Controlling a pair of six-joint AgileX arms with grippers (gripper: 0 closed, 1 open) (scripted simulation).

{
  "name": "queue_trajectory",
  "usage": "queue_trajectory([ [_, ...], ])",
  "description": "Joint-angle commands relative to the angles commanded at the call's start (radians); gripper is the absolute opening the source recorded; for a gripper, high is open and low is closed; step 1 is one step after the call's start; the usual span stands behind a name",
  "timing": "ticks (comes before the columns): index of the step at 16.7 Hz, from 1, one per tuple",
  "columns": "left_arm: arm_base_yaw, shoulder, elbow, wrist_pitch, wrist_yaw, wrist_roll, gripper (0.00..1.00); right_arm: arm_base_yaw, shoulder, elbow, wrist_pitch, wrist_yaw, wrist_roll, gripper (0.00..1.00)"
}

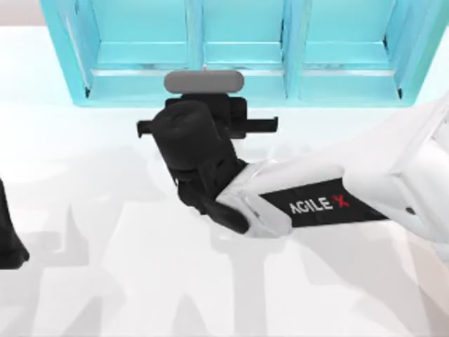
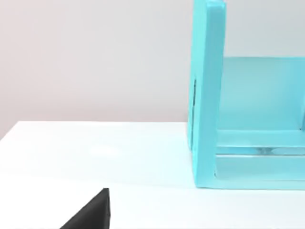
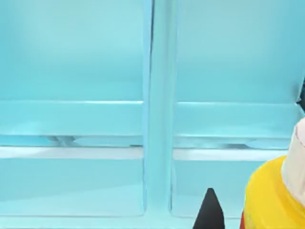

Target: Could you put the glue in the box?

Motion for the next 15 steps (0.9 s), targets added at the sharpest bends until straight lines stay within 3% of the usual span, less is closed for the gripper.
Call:
queue_trajectory([
  [4,0.0,0.0,0.0,0.0,0.0,0.0,1.0,-0.034,-0.045,0.02,-0.034,-0.046,-0.055,0.0],
  [7,0.0,0.0,0.0,0.0,0.0,0.0,1.0,-0.127,-0.146,0.063,-0.128,-0.167,-0.2,0.0],
  [11,0.0,0.0,0.0,0.0,0.0,0.0,1.0,-0.331,-0.306,0.124,-0.333,-0.414,-0.501,0.0],
  [15,0.0,0.0,0.0,0.0,0.0,0.0,1.0,-0.605,-0.431,0.154,-0.614,-0.727,-0.887,0.0],
])
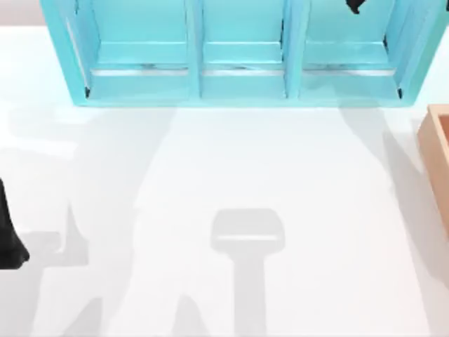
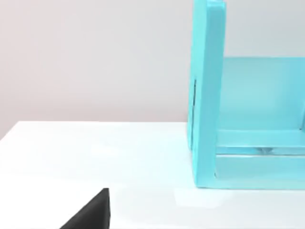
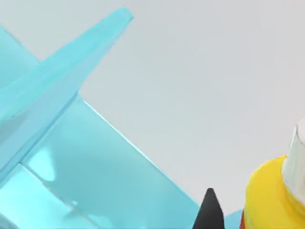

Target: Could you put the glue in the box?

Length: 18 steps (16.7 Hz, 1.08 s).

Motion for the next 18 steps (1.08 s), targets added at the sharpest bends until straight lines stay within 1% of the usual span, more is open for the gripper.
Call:
queue_trajectory([
  [5,0.0,0.0,0.0,0.0,0.0,0.0,1.0,-0.383,-0.047,-0.031,-0.416,-0.436,-0.543,0.0],
  [11,0.0,0.0,0.0,0.0,0.0,0.0,1.0,-0.817,0.047,-0.154,-0.927,-0.942,-1.177,0.0],
  [15,0.0,0.0,0.0,0.0,0.0,0.0,1.0,-1.048,0.149,-0.251,-1.216,-1.219,-1.525,0.0],
  [18,0.0,0.0,0.0,0.0,0.0,0.0,1.0,-1.174,0.219,-0.311,-1.379,-1.371,-1.717,0.0],
])
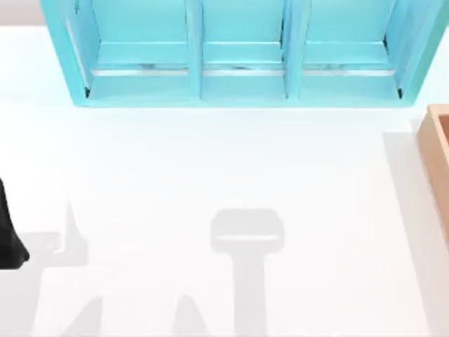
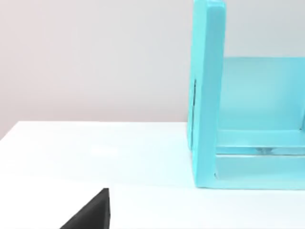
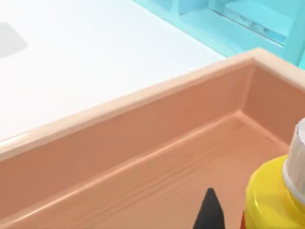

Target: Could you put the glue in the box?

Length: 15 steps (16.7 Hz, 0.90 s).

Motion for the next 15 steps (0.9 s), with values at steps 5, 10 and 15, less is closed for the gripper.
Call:
queue_trajectory([
  [5,0.0,0.0,0.0,0.0,0.0,0.0,1.0,-0.091,0.059,-0.048,-0.122,-0.113,-0.143,0.0],
  [10,0.0,0.0,0.0,0.0,0.0,0.0,1.0,-0.087,0.056,-0.045,-0.12,-0.11,-0.14,0.0],
  [15,0.0,0.0,0.0,0.0,0.0,0.0,1.0,-0.067,0.034,-0.074,-0.013,-0.12,-0.04,0.0],
])
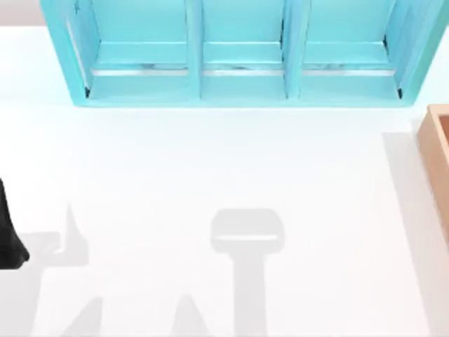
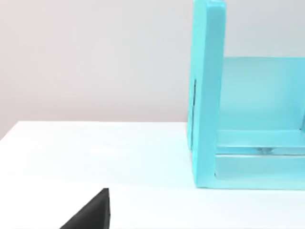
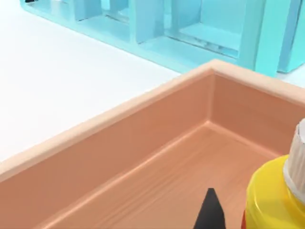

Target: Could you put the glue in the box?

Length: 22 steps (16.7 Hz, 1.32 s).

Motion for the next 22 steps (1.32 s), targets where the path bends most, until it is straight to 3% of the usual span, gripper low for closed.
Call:
queue_trajectory([
  [14,0.0,0.0,0.0,0.0,0.0,0.0,1.0,0.162,-0.147,-0.257,0.934,-0.079,0.84,0.0],
  [21,0.0,0.0,0.0,0.0,0.0,0.0,1.0,0.179,-0.162,-0.279,1.008,-0.089,0.915,0.0],
  [22,0.0,0.0,0.0,0.0,0.0,0.0,1.0,0.179,-0.162,-0.279,1.008,-0.089,0.915,0.08],
])
